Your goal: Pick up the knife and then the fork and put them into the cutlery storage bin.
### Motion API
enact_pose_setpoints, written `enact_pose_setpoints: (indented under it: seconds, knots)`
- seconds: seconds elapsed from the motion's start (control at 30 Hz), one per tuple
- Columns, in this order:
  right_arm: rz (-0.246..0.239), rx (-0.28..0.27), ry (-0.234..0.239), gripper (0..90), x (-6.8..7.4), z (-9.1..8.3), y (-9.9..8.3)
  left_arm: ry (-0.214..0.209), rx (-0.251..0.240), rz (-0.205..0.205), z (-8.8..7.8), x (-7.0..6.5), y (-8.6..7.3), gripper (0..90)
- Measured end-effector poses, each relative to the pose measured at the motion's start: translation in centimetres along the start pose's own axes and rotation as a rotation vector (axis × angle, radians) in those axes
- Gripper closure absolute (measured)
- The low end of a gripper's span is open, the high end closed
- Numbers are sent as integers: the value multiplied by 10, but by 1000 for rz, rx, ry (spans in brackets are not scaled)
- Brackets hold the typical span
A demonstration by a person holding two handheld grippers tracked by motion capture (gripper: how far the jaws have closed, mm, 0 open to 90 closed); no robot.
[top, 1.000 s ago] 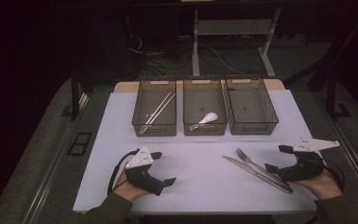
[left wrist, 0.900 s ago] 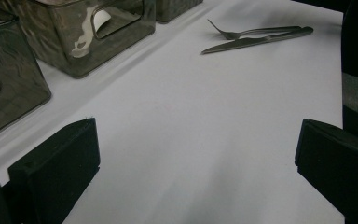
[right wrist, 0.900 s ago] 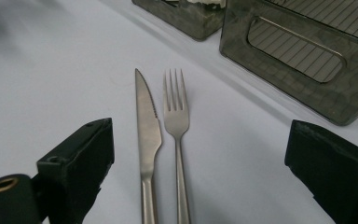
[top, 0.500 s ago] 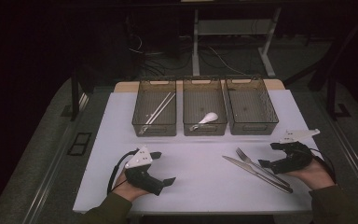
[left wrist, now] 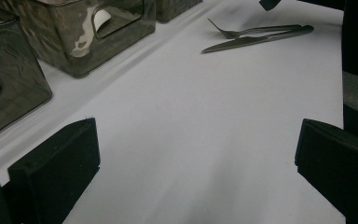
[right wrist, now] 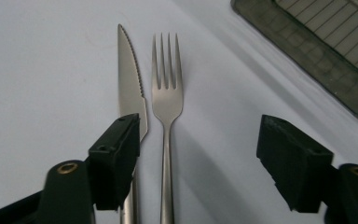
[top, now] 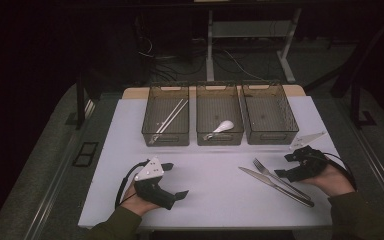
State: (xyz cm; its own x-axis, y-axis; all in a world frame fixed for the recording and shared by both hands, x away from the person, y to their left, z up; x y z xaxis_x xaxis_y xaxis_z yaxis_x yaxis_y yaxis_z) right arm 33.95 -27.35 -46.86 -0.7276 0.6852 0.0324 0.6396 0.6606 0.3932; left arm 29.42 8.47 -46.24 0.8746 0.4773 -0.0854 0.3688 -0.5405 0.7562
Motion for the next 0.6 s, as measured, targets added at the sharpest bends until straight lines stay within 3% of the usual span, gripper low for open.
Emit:
enact_pose_setpoints:
  seconds: [0.47, 0.6]
  knots:
    - [-21, 173, 42, 577, 8, 20, -9, -4, 1, 6, 0, -1, 0, 0]
    - [-30, 218, 33, 631, 10, 26, -10, -6, 0, 3, 0, -1, 0, 0]
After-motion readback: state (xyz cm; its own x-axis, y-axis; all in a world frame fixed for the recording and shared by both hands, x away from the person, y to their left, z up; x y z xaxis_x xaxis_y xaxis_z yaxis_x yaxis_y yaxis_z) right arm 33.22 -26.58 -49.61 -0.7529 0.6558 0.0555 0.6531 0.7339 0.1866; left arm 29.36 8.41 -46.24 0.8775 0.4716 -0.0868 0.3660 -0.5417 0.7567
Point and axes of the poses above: each handheld gripper's, and its own axes: z roughly forward along the jaws, y roughly out of its top, x roughly to its left, the point moved 8 cm from there along z, roughly forward along the jaws, and after that the axes turned 11 degrees about x, right-handed, at the moved point
